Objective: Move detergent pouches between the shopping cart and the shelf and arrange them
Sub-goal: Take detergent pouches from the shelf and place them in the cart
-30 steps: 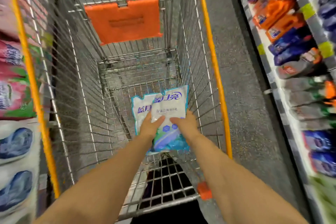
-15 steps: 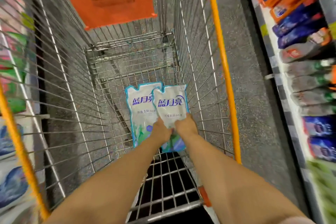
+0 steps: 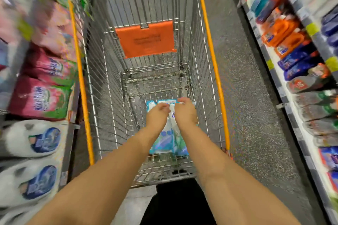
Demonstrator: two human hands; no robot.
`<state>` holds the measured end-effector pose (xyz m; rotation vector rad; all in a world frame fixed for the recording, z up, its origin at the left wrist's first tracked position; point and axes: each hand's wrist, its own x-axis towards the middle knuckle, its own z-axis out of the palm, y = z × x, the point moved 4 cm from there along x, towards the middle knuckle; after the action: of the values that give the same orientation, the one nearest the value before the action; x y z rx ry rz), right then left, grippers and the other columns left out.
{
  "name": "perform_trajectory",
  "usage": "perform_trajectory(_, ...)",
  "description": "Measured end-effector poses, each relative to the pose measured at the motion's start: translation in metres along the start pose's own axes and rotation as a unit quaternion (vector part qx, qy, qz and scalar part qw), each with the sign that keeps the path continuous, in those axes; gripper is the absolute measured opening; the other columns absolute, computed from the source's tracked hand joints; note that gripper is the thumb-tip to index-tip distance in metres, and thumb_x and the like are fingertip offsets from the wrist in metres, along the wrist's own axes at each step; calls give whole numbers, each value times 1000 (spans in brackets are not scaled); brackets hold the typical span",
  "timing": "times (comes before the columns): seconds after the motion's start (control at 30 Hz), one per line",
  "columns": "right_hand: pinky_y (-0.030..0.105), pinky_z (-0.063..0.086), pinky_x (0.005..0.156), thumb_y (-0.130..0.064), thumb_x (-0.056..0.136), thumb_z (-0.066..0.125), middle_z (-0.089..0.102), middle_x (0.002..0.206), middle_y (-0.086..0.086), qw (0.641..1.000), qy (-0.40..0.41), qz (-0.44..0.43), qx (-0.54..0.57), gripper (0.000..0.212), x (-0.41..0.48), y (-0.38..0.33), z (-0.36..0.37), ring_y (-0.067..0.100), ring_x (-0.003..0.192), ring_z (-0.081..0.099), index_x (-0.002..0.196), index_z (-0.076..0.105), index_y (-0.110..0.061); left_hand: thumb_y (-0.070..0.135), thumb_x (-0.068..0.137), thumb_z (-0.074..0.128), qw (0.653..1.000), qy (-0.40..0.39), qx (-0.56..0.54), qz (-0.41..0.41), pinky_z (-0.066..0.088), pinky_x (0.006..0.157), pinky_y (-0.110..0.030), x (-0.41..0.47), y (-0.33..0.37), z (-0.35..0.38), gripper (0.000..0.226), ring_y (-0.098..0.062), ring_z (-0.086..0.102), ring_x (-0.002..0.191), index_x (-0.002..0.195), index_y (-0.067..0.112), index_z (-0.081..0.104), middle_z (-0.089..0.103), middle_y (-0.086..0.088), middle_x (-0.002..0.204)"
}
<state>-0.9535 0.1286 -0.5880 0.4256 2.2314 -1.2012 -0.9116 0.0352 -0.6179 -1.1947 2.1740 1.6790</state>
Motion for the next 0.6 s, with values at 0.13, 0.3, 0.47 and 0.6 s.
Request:
perform_trajectory(0.13, 30, 42, 82, -11, 88, 46, 67, 110, 6, 994, 19, -97, 44, 30, -42, -39, -18, 28, 103, 60, 114, 59, -20, 11, 91, 49, 995, 58, -39, 74, 49, 72, -26, -43, 50, -36, 14, -22, 60, 75, 86, 18, 60, 63, -2, 74)
perform_trajectory(0.3, 27, 37, 62, -12, 89, 49, 66, 95, 1, 971, -45, -219, 79, 23, -107, -72, -39, 22, 87, 60, 107, 61, -20, 10, 90, 49, 968, 181, -85, 148, 46, 68, -27, -116, 98, -61, 18, -13, 57, 70, 85, 22, 60, 61, 7, 73)
perform_trajectory(0.47, 32, 45, 77, -14, 88, 52, 67, 95, 0, 935, -84, -328, 105, 20, -167, -89, -89, 23, 92, 61, 104, 61, -21, 5, 91, 50, 912, 302, -188, 202, 36, 54, -13, -203, 131, -57, 17, 5, 50, 56, 80, 15, 57, 54, 7, 68)
perform_trajectory(0.6, 29, 42, 74, -11, 87, 53, 64, 90, -3, 896, -125, -408, 124, 20, -223, -98, -127, 17, 85, 57, 104, 62, -17, 4, 89, 49, 876, 350, -238, 232, 42, 61, -22, -269, 139, -68, 26, -6, 51, 60, 70, 20, 56, 56, 0, 68)
